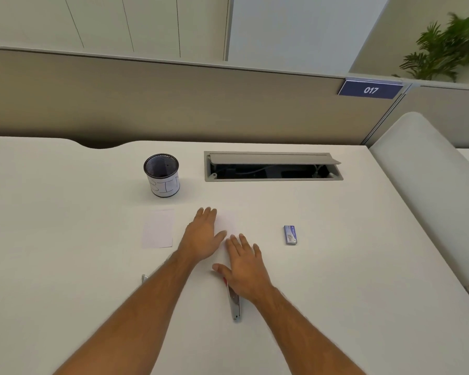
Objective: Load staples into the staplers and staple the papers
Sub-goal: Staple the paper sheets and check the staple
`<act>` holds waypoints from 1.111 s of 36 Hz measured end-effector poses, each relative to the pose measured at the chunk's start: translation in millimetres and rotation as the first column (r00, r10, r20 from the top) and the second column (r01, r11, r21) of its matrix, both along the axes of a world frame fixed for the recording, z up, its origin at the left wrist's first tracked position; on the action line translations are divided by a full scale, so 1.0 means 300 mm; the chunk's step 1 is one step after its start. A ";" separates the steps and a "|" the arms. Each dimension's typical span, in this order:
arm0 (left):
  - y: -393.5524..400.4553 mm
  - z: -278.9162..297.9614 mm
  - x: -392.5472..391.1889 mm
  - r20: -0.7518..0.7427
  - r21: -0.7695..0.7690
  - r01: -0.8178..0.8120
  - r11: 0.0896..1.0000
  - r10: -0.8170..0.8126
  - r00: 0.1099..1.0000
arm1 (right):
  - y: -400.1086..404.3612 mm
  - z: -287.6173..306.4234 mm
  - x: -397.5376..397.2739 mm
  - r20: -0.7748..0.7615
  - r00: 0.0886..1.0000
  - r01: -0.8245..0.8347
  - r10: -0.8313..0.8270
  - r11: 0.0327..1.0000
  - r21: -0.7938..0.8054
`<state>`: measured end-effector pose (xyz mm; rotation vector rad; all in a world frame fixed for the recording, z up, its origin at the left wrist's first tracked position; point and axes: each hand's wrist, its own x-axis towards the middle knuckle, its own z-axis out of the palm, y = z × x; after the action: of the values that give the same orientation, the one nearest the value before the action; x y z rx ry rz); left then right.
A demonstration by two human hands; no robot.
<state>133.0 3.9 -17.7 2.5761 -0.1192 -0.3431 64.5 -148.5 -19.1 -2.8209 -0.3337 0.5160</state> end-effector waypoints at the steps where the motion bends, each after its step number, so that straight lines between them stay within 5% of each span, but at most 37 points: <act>1: 0.003 -0.007 0.014 -0.012 0.030 0.019 0.999 -0.019 1.000 | 0.000 -0.003 0.002 -0.004 1.000 -0.004 0.003 1.000 -0.002; 17: -0.020 -0.035 0.029 0.079 0.118 0.049 0.992 -0.059 0.995 | 0.001 -0.017 0.011 -0.021 1.000 -0.001 0.001 1.000 0.012; 21: -0.028 -0.027 0.034 0.090 -0.120 -0.034 0.992 0.045 0.995 | 0.001 -0.018 0.011 -0.021 1.000 -0.004 0.004 1.000 0.011; 25: -0.033 -0.021 0.027 -0.017 -0.490 -0.215 0.845 0.238 0.971 | -0.010 -0.018 0.009 -0.021 1.000 -0.015 0.015 1.000 -0.006; 31: -0.038 -0.006 0.005 -0.081 -0.622 -0.369 0.691 0.412 0.908 | -0.016 0.005 0.003 -0.034 0.998 0.057 -0.054 0.993 0.107; 33: -0.031 0.002 -0.013 -0.112 -0.657 -0.385 0.648 0.422 0.900 | -0.015 0.028 -0.001 0.009 0.966 0.238 -0.258 0.903 0.359; 36: -0.016 0.035 -0.049 -0.163 -0.707 -0.389 0.590 0.399 0.902 | -0.027 0.069 0.014 -0.195 0.799 0.541 -0.568 0.539 0.645; 40: 0.003 0.095 -0.105 -0.236 -0.747 -0.396 0.533 0.344 0.909 | -0.067 0.111 0.053 -0.469 0.699 0.673 -0.540 0.275 0.686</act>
<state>101.5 4.8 10.7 1.6297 0.2609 -0.1444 80.5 -168.4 14.2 -1.7024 0.4698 0.2482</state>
